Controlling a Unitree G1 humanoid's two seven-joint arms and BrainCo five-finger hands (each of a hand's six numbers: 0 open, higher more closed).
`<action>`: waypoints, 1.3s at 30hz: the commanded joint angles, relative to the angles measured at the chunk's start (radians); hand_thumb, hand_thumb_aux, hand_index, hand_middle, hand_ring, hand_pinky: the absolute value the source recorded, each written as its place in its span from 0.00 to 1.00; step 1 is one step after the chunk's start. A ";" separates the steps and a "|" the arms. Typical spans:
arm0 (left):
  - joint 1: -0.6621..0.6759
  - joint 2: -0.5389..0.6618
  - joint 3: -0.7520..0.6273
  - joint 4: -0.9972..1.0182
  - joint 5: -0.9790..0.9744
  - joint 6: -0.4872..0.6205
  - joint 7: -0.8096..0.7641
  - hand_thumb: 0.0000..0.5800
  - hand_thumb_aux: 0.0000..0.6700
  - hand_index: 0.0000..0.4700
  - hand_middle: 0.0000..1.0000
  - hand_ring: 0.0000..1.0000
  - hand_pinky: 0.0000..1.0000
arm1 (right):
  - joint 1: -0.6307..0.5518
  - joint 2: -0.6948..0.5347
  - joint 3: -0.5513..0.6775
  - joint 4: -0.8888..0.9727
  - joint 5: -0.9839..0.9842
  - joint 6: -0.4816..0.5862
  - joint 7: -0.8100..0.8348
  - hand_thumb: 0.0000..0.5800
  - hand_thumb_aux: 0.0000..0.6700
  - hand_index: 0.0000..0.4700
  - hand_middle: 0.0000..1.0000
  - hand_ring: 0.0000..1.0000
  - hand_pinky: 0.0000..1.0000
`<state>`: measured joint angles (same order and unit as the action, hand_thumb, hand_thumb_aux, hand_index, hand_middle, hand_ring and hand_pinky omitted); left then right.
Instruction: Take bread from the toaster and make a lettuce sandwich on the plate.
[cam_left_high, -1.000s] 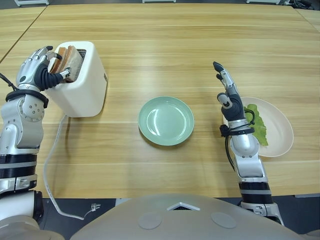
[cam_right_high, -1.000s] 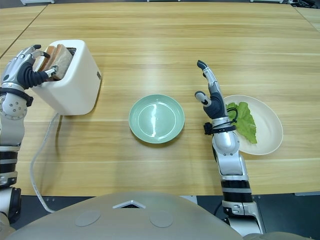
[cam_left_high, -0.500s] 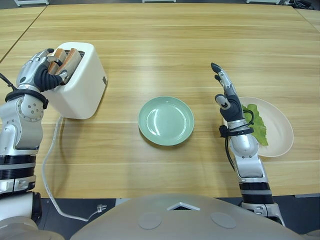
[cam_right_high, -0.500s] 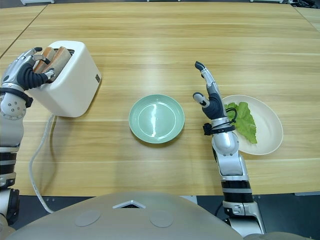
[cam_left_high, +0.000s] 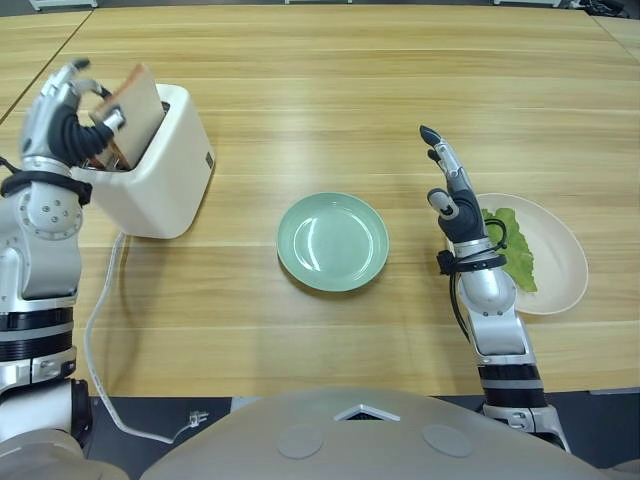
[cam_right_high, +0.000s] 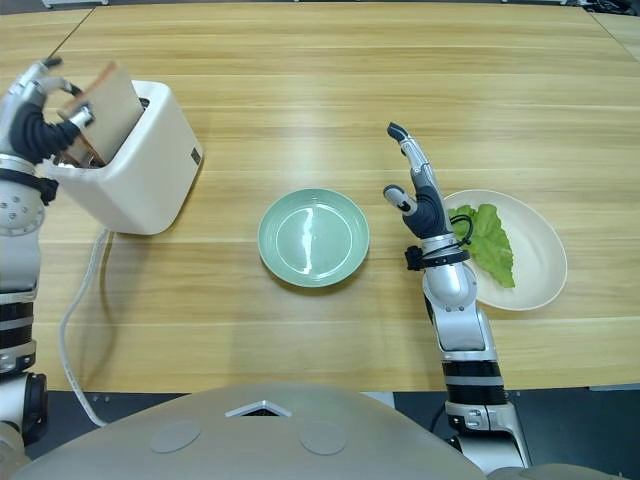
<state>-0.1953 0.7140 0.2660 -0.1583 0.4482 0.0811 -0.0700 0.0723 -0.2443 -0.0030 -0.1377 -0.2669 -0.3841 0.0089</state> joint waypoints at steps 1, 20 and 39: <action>-0.008 -0.038 0.032 -0.089 -0.079 -0.035 -0.007 1.00 1.00 1.00 0.00 0.00 0.00 | -0.020 0.003 0.011 0.020 -0.007 0.007 0.002 0.00 0.00 0.00 0.00 0.00 0.00; 0.119 -0.344 -0.177 -0.279 -0.757 0.400 -0.316 1.00 1.00 1.00 0.00 0.00 0.00 | -0.079 -0.027 -0.070 -0.029 0.035 0.042 0.004 0.00 0.00 0.00 0.00 0.00 0.00; 0.205 -0.423 -0.531 -0.179 -0.539 0.433 -0.204 1.00 1.00 1.00 0.00 0.00 0.00 | -0.131 -0.216 -0.175 -0.105 -0.127 0.073 0.011 0.00 0.00 0.00 0.00 0.00 0.00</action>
<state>0.0066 0.2687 -0.2046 -0.3654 -0.1755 0.5594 -0.2974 -0.0571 -0.4114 -0.1710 -0.2226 -0.3234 -0.3128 0.0076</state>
